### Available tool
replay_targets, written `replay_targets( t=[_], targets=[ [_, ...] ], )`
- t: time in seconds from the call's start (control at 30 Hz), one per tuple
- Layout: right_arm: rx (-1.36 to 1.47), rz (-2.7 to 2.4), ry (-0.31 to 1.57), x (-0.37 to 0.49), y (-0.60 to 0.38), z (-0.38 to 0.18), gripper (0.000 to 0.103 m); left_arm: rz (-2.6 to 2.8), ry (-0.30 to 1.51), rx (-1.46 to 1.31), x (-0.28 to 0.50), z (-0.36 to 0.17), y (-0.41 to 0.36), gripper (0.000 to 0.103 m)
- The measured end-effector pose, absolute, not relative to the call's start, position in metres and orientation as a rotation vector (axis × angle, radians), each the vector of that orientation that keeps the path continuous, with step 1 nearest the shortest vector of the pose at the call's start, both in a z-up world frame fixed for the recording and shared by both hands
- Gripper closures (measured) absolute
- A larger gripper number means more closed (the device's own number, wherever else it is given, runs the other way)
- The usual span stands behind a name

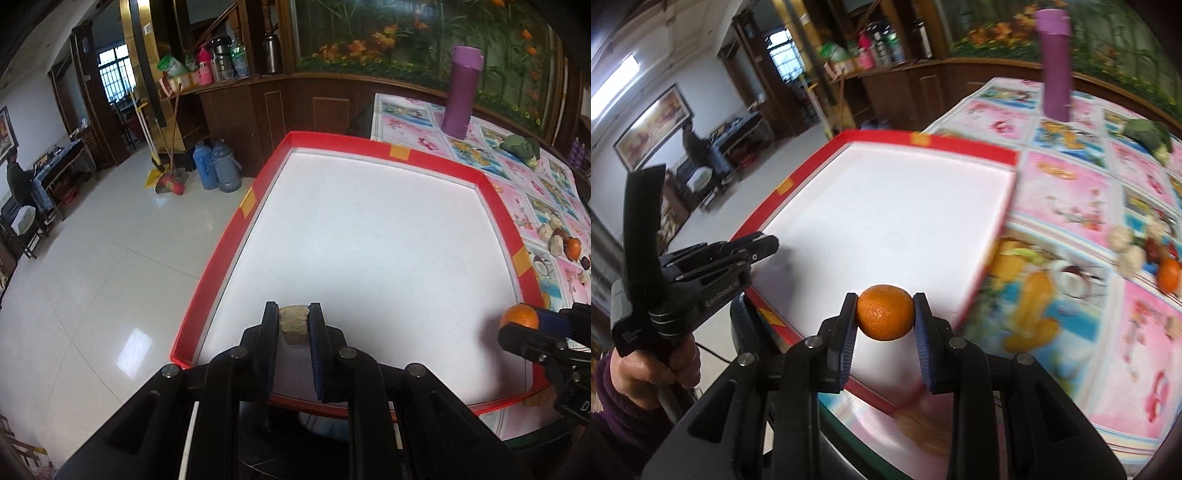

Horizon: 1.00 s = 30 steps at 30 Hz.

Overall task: Organize fruits
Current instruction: 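Carry both items over the red-rimmed white tray and open both tools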

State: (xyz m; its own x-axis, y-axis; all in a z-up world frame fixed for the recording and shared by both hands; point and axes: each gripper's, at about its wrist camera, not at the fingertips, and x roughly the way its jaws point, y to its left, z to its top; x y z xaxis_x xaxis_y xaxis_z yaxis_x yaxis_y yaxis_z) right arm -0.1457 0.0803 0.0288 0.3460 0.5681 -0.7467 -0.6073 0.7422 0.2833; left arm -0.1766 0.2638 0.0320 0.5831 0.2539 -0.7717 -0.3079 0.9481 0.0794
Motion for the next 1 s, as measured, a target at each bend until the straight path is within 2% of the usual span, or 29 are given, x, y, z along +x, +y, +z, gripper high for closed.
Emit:
replay_targets(
  t=[0.33, 0.37, 0.43, 0.47, 0.73, 0.8, 1.0],
  targets=[
    [-0.106, 0.723, 1.051, -0.142, 0.099, 0.011, 0.071, 0.349, 0.892, -0.062, -0.179, 0.029, 0.275, 0.083],
    [-0.115, 0.72, 1.053, -0.143, 0.101, 0.009, 0.071, 0.359, 0.891, -0.055, -0.18, 0.029, 0.276, 0.081],
    [-0.144, 0.719, 1.057, -0.147, 0.101, 0.009, 0.069, 0.391, 0.885, -0.053, -0.181, 0.031, 0.279, 0.064],
    [-0.156, 0.724, 1.062, -0.152, 0.101, 0.009, 0.068, 0.382, 0.877, -0.069, -0.182, 0.032, 0.282, 0.06],
    [-0.077, 0.781, 1.169, -0.16, 0.089, 0.01, 0.065, 0.37, 0.856, -0.097, -0.188, 0.042, 0.286, 0.06],
    [-0.065, 0.797, 1.189, -0.161, 0.087, 0.01, 0.065, 0.374, 0.842, -0.086, -0.189, 0.047, 0.283, 0.056],
    [0.034, 0.915, 1.138, -0.171, 0.068, 0.027, 0.065, 0.35, 0.799, -0.078, -0.185, 0.067, 0.267, 0.052]
  ],
)
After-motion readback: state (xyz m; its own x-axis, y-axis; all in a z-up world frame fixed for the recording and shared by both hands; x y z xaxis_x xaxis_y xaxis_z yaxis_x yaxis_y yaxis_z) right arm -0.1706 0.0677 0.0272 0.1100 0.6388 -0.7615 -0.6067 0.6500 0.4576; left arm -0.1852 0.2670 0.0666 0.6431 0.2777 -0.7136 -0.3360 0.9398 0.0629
